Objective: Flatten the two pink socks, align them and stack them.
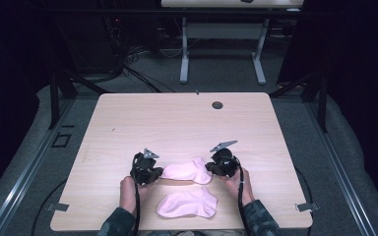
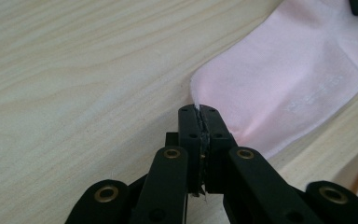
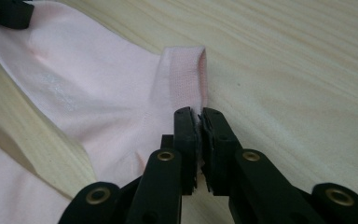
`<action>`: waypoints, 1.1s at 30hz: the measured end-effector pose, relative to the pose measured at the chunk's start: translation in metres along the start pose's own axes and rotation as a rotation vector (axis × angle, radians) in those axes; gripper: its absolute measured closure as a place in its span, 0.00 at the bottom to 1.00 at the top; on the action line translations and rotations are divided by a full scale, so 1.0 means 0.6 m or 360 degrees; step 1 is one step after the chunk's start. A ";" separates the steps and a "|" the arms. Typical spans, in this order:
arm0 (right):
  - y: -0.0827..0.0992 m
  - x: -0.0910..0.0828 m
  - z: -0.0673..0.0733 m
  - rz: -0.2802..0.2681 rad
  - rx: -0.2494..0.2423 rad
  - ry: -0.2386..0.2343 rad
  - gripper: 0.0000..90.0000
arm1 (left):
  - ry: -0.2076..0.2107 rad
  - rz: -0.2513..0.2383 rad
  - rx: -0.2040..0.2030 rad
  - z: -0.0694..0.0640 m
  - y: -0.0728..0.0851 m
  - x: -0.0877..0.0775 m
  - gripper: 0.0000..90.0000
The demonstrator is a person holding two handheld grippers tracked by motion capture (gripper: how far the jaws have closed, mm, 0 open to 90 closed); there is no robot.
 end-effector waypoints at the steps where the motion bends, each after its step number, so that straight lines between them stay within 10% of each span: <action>1: -0.002 -0.004 0.001 0.0002 -0.0016 0.0004 0.94 | 0.0000 -0.0012 0.0000 -0.001 -0.002 -0.005 0.99; 20: -0.004 -0.139 0.044 -0.0182 -0.0066 -0.0030 0.94 | 0.0223 -0.0198 -0.0089 -0.046 -0.003 -0.108 0.99; 28: 0.045 -0.157 0.073 -0.0123 -0.0071 -0.0087 0.94 | 0.0373 -0.0096 -0.0163 -0.061 0.043 -0.119 0.98; 33: 0.070 -0.149 0.082 -0.0095 -0.0045 -0.0121 0.94 | 0.0350 -0.0053 -0.0143 -0.074 0.061 -0.124 0.98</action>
Point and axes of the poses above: each handheld gripper's, and its own axes: x roughly forward along the jaws, y roughly out of its underside, z roughly to its left, the point moved 1 cm from there along x, roughly forward along the jaws, and after that the axes turned 5 degrees about -z, right-handed, at the moved point
